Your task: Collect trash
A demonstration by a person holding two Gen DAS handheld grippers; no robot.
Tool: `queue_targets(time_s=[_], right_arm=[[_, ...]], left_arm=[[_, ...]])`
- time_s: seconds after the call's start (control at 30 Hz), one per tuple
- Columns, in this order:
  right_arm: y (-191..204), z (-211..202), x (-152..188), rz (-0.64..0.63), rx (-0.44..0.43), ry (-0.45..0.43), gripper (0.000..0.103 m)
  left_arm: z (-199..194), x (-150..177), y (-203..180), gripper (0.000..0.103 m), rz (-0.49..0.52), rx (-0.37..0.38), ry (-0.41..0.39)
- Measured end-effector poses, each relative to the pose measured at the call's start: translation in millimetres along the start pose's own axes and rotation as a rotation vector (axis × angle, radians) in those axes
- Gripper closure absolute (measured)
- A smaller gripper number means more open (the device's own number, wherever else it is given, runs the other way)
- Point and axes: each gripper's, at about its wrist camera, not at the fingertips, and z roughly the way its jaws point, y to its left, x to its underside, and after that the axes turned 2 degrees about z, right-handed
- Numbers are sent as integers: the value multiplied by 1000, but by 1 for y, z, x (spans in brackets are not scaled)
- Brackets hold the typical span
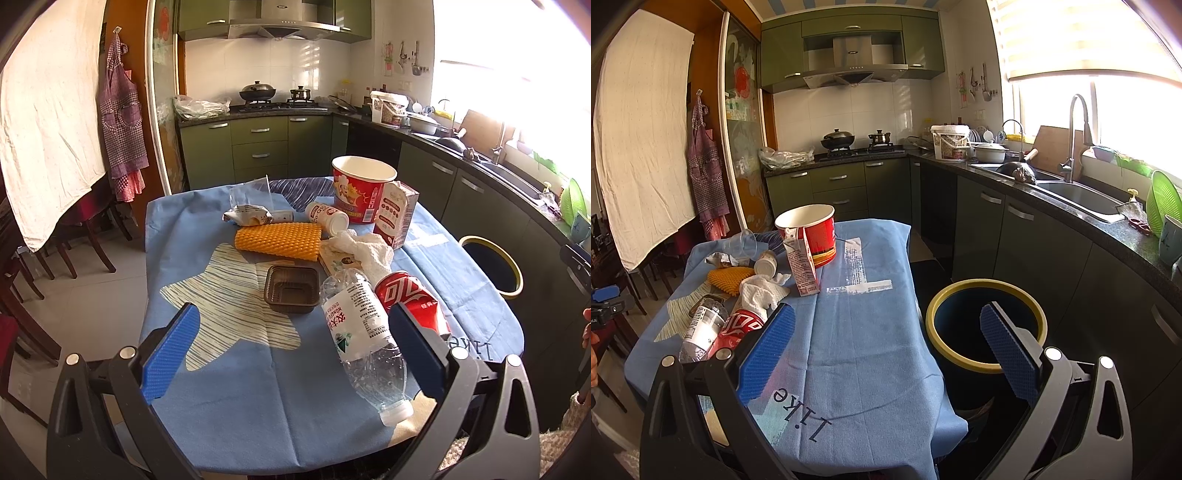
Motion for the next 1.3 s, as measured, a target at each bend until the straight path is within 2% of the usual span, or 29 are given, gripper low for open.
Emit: queue_targets(time_s=[1.3], right_arm=[[-2, 4, 2, 2, 0, 8, 4]], left_arm=[[2, 3, -5, 6, 2, 7, 8]])
